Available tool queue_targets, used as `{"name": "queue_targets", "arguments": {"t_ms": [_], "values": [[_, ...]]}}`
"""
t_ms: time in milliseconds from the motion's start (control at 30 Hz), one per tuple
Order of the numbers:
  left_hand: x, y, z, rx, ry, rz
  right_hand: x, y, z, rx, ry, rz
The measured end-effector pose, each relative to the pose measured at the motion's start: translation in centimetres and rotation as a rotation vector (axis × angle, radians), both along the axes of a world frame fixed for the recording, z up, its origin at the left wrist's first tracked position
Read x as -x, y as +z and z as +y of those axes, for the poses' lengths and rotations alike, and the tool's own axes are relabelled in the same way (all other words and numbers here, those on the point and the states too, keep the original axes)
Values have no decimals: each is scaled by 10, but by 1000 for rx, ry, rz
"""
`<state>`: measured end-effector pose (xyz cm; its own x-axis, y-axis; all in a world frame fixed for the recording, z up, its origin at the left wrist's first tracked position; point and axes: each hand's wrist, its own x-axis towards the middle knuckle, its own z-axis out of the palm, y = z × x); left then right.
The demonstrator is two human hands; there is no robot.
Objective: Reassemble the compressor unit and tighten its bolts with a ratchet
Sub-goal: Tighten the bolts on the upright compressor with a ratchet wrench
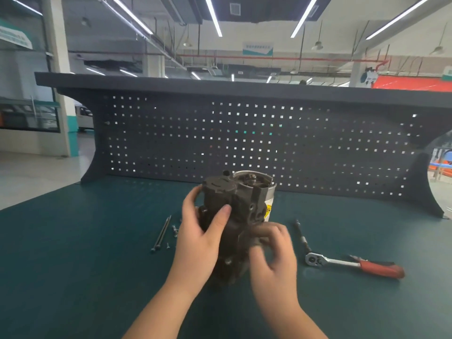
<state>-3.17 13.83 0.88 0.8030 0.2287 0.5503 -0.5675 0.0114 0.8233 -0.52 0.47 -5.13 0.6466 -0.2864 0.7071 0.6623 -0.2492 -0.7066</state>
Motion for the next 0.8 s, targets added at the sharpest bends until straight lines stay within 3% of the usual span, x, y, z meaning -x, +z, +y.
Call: {"name": "queue_targets", "arguments": {"t_ms": [33, 67, 133, 200, 333, 433, 500, 533, 633, 700, 800], "values": [[0, -1, 0, 2, 15, -10, 8, -7, -8, 12, 27, -15], [0, -1, 0, 1, 15, -13, 4, 16, -8, -146, 36, 10], [2, -2, 2, 17, -6, -26, -5, 38, -20, -284, 145, 192], [5, -6, 5, 54, -27, -46, -11, 32, -30, -165, 263, 349], [18, -14, 8, 94, -55, -102, -18, 36, -24, 27, 436, 318], [29, -20, -2, 33, -89, -110, -16, 42, -15, -205, 531, 264], [34, -21, -12, 9, -130, -110, -11, 44, -19, -356, 483, 241], [36, -21, -16, 20, -144, -116, -5, 45, -23, -338, 409, 218], [39, -20, -33, 163, -169, -98, 4, 46, -40, -112, 181, 196], [45, -22, -47, 244, -181, -61, 4, 50, -53, -19, 170, 201], [55, -25, -64, 204, -130, -38, 4, 56, -66, 14, 189, 185]]}}
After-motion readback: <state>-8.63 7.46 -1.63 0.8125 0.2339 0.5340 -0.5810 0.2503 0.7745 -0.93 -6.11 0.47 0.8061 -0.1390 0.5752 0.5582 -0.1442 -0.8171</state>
